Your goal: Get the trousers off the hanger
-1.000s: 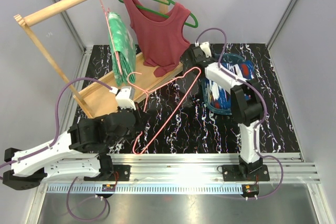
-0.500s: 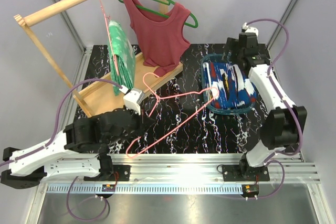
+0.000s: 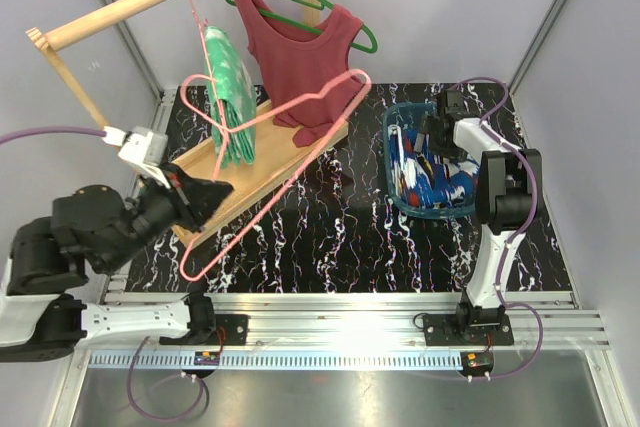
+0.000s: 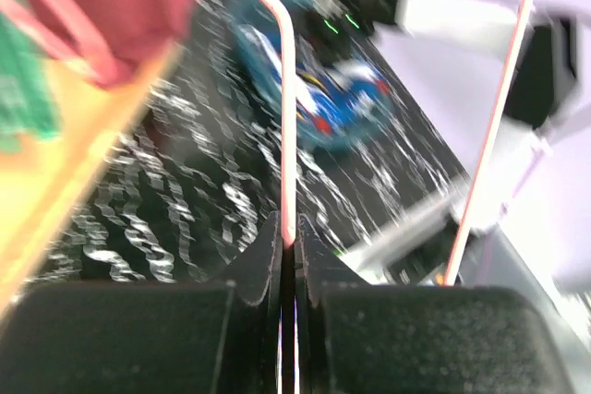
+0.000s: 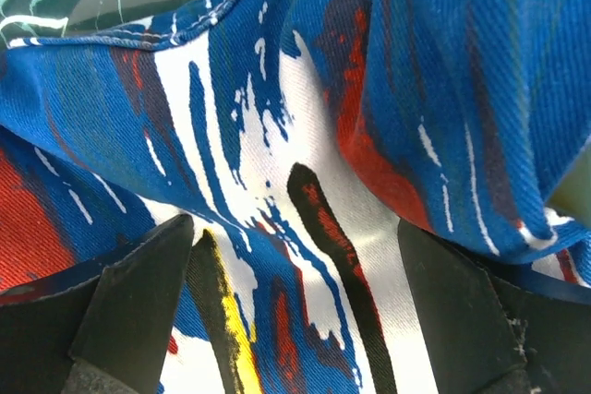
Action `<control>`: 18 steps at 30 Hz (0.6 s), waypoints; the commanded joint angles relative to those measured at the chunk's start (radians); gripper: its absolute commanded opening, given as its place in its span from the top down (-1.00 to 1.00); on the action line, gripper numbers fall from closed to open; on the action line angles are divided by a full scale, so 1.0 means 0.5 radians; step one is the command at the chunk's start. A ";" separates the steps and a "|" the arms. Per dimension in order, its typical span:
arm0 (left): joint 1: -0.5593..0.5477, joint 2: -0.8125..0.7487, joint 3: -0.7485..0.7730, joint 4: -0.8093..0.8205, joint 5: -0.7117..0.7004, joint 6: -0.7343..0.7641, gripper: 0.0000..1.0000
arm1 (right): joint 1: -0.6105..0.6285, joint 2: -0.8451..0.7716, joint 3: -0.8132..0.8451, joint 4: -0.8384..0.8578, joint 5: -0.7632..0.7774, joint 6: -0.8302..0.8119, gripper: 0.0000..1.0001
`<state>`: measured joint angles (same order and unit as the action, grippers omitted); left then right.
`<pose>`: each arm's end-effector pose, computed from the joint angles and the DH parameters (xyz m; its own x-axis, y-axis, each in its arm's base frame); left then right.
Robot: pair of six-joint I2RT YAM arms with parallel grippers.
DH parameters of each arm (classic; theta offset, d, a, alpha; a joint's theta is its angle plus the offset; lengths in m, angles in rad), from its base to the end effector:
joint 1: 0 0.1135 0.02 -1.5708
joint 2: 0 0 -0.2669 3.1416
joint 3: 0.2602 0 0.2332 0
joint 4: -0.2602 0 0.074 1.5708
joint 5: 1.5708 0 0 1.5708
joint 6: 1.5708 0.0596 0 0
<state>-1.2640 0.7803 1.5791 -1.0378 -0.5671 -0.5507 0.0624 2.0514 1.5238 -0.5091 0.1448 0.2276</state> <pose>0.0502 -0.0525 0.4752 -0.3992 -0.2013 -0.8945 0.5135 0.7591 -0.4000 0.4357 0.0186 0.1741 -0.8343 0.1716 -0.5240 0.2052 0.9787 -0.0061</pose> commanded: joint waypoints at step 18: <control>0.110 0.397 0.695 -0.891 -1.774 -0.098 1.00 | -0.002 -0.691 0.036 -0.197 0.024 0.042 -0.99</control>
<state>-1.2369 1.0122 1.8851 -1.3598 -1.2800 -0.6266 0.0624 1.7042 1.5517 -0.5789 0.1875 0.2451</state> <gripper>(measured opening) 0.030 0.993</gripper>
